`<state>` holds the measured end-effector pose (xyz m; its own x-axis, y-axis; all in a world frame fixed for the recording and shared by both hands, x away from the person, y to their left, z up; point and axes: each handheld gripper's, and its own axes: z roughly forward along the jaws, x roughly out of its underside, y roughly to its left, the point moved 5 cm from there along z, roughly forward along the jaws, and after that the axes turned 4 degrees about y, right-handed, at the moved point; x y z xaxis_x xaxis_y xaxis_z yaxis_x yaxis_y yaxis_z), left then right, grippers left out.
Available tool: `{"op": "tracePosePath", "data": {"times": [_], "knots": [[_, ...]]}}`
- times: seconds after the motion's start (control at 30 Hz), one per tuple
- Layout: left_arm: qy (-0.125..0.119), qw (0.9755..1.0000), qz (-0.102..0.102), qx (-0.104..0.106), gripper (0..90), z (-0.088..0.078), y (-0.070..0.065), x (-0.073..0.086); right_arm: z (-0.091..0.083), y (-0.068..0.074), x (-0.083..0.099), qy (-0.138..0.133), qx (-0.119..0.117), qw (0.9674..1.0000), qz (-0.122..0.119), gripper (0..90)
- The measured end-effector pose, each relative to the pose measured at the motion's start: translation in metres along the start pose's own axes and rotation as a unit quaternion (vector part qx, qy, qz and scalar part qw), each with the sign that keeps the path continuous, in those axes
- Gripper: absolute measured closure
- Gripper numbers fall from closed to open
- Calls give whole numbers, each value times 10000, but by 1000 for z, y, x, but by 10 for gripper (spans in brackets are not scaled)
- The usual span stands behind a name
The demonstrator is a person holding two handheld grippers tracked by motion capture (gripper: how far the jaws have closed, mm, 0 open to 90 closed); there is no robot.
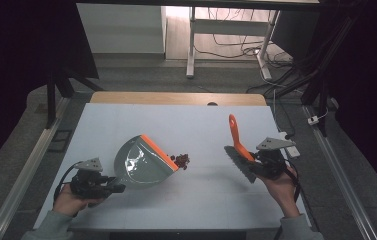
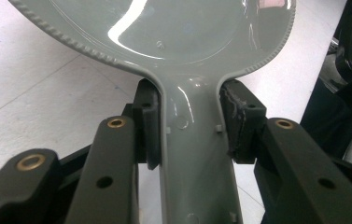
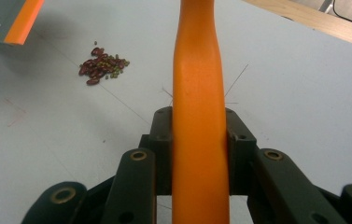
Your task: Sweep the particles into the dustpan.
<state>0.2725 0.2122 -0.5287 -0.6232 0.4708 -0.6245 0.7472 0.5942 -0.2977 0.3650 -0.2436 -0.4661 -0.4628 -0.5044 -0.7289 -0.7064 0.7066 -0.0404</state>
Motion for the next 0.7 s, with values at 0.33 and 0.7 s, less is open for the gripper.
{"op": "tracePosePath", "data": {"times": [0.33, 0.7], "knots": [[225, 9997, 46, 45, 620, 4, -1, 3, 9, 8, -6, 31, -35, 10000, -60, 707], [545, 9985, 5, 99, 619, 7, 2, 13, 21, 19, -15, 93, -86, 9997, -223, 707]]}}
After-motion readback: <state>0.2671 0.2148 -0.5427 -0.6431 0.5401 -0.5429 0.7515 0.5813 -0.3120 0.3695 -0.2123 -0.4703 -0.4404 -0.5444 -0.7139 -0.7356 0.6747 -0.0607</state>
